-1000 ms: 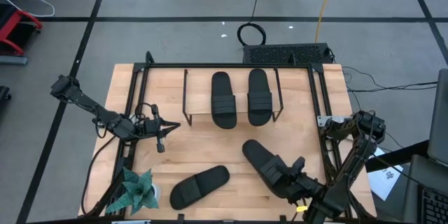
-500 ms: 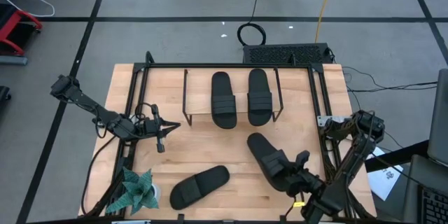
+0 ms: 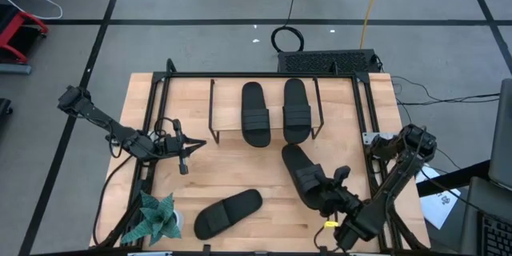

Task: Pick and place slides into the shelf
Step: Put the right black slide under the shelf

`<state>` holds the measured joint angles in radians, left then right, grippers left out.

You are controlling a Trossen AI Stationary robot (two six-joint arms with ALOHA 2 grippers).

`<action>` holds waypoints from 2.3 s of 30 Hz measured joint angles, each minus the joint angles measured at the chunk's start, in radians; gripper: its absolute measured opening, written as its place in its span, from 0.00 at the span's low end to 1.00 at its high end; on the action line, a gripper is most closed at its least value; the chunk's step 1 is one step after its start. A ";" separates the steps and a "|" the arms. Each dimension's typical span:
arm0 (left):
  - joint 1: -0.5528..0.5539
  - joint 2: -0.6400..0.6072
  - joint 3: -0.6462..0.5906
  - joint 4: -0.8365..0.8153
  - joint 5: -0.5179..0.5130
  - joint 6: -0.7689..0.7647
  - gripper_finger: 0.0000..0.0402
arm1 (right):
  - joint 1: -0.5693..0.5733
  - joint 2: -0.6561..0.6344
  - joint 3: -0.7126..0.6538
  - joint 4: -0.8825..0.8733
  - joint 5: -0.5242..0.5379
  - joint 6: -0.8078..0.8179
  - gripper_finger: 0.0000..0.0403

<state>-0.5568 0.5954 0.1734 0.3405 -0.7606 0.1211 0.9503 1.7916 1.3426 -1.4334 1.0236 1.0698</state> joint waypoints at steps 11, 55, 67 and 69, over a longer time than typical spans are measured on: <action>0.000 0.000 0.000 0.000 0.000 0.005 0.06 | -0.120 0.029 -0.049 0.091 0.023 -0.061 0.00; 0.000 0.000 0.000 0.001 0.000 0.035 0.06 | -0.447 0.057 -0.234 0.439 0.133 -0.260 0.00; 0.000 0.000 0.000 0.001 0.000 0.035 0.06 | -0.511 0.057 -0.315 0.536 0.108 -0.303 0.00; 0.000 0.000 0.000 0.001 0.000 0.035 0.06 | -0.513 0.057 -0.326 0.560 0.107 -0.323 0.00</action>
<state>-0.5568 0.5953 0.1734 0.3412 -0.7605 0.1562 0.4377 1.8484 1.0168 -0.8738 1.1304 0.7465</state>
